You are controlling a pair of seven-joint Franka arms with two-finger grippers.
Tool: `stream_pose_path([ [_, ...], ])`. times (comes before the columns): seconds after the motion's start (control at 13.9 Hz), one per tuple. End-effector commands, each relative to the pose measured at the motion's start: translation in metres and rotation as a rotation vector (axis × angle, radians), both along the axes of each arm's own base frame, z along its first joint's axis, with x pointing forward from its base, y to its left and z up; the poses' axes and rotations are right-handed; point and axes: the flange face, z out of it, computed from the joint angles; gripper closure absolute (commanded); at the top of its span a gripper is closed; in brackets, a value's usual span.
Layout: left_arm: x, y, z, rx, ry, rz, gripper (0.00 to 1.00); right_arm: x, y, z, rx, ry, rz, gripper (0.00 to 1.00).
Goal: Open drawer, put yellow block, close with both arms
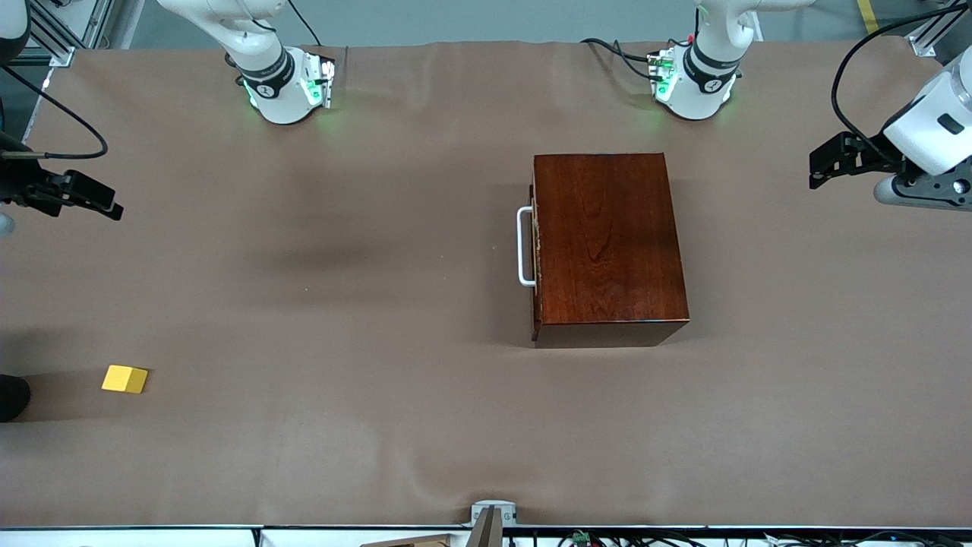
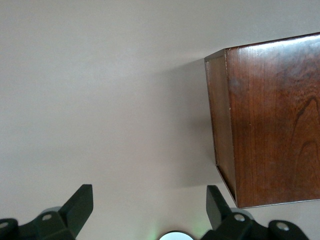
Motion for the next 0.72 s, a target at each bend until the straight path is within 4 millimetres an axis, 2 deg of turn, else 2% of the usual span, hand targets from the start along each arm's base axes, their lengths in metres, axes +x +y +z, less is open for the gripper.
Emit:
stream_pose_path([
  [0.0,-0.001,-0.013,0.004,0.016,0.0,-0.03,0.0,-0.001,-0.001,0.006,0.008,-0.002,0.008,0.0],
  [0.22,-0.001,-0.016,0.004,0.002,0.002,-0.032,0.0,-0.001,-0.001,0.006,0.008,-0.002,0.008,0.0],
  [0.65,0.009,-0.018,-0.015,0.002,0.035,-0.021,0.0,-0.001,-0.001,0.006,0.008,-0.002,0.008,0.0],
])
